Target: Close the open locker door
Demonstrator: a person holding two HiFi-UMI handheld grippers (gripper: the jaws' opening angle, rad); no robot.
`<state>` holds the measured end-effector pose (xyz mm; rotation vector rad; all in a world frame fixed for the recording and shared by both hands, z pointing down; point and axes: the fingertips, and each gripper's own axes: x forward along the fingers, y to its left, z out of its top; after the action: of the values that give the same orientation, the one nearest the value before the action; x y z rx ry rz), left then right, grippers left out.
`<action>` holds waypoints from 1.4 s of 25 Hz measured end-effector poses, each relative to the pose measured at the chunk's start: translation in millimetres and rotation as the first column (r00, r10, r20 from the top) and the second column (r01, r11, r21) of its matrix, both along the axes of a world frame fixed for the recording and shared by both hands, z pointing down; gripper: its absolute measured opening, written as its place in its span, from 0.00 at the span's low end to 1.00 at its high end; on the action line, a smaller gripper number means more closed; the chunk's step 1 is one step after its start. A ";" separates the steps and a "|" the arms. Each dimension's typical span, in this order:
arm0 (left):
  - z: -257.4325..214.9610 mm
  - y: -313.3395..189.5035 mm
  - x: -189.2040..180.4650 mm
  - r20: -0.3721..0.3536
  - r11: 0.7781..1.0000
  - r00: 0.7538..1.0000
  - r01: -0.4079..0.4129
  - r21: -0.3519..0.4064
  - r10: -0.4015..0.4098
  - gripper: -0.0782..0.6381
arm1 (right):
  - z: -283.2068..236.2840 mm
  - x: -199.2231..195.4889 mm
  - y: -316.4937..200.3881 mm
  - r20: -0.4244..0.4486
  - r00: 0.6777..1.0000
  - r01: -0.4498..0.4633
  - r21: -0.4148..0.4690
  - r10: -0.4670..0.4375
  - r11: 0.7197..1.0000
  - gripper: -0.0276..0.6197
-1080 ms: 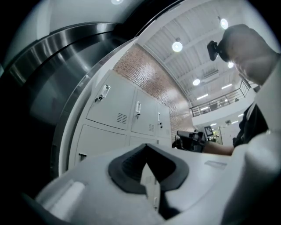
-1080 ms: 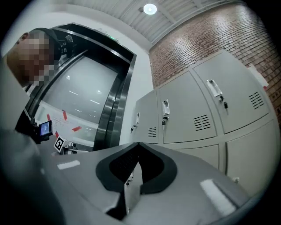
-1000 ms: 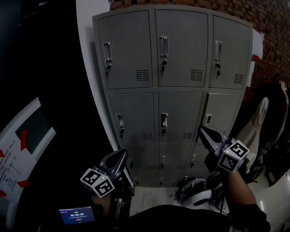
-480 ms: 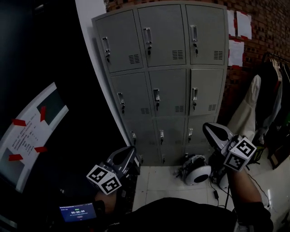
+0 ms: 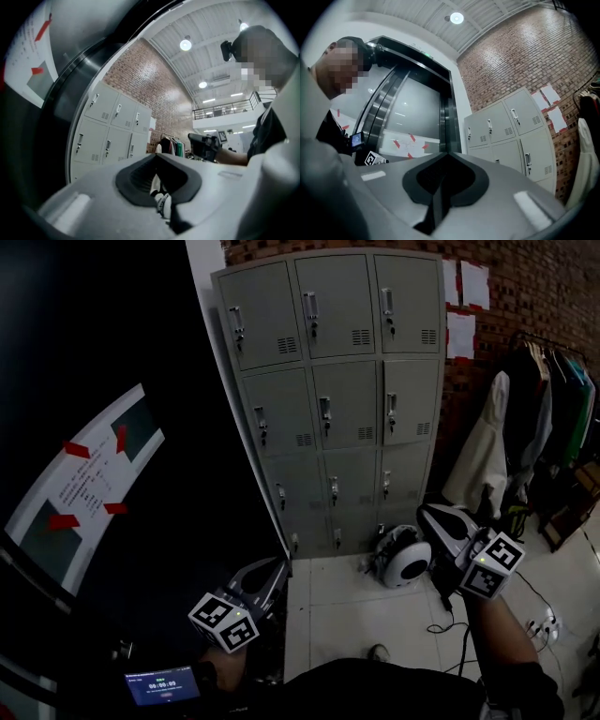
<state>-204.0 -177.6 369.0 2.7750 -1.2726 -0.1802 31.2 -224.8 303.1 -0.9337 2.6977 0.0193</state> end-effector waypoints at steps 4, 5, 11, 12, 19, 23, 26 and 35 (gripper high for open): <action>-7.4 55.3 -3.0 -0.006 1.000 1.000 -0.018 0.008 0.018 0.11 | -11.7 -7.3 63.3 -0.028 1.000 -0.008 0.013 0.009 1.000 0.04; -9.8 68.3 -2.1 -0.011 1.000 1.000 -0.019 0.012 0.019 0.11 | -15.2 -6.1 78.5 -0.032 0.999 -0.009 0.020 0.010 1.000 0.04; -11.2 147.7 41.8 -0.014 0.999 0.999 -0.037 0.030 0.037 0.11 | -21.6 39.7 168.2 -0.032 0.999 -0.022 0.045 0.024 0.999 0.04; -9.6 161.9 53.6 -0.014 0.999 0.999 -0.038 0.029 0.039 0.11 | -19.4 51.4 183.5 -0.031 0.999 -0.023 0.043 0.024 0.999 0.04; 15.8 259.8 139.4 -0.050 0.999 0.998 -0.043 -0.022 0.042 0.11 | 5.1 126.4 290.3 -0.055 0.998 0.002 0.007 -0.001 1.000 0.04; 26.3 314.1 177.5 -0.029 0.997 0.998 -0.055 -0.058 0.053 0.11 | 13.8 155.3 345.3 -0.089 0.996 0.007 0.008 -0.006 1.000 0.04; 21.5 353.8 191.6 -0.005 0.997 0.999 -0.051 -0.049 0.051 0.11 | 12.0 166.4 382.8 -0.073 0.997 0.025 0.013 -0.024 1.000 0.04; 28.2 472.7 147.2 -0.005 0.998 0.999 -0.033 -0.052 0.033 0.11 | 44.5 134.9 498.5 -0.030 0.999 0.040 -0.048 -0.042 0.998 0.04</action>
<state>-56.8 295.2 397.2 2.7487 -1.2120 -0.1484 166.1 273.7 347.5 -0.8984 2.7563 -0.0390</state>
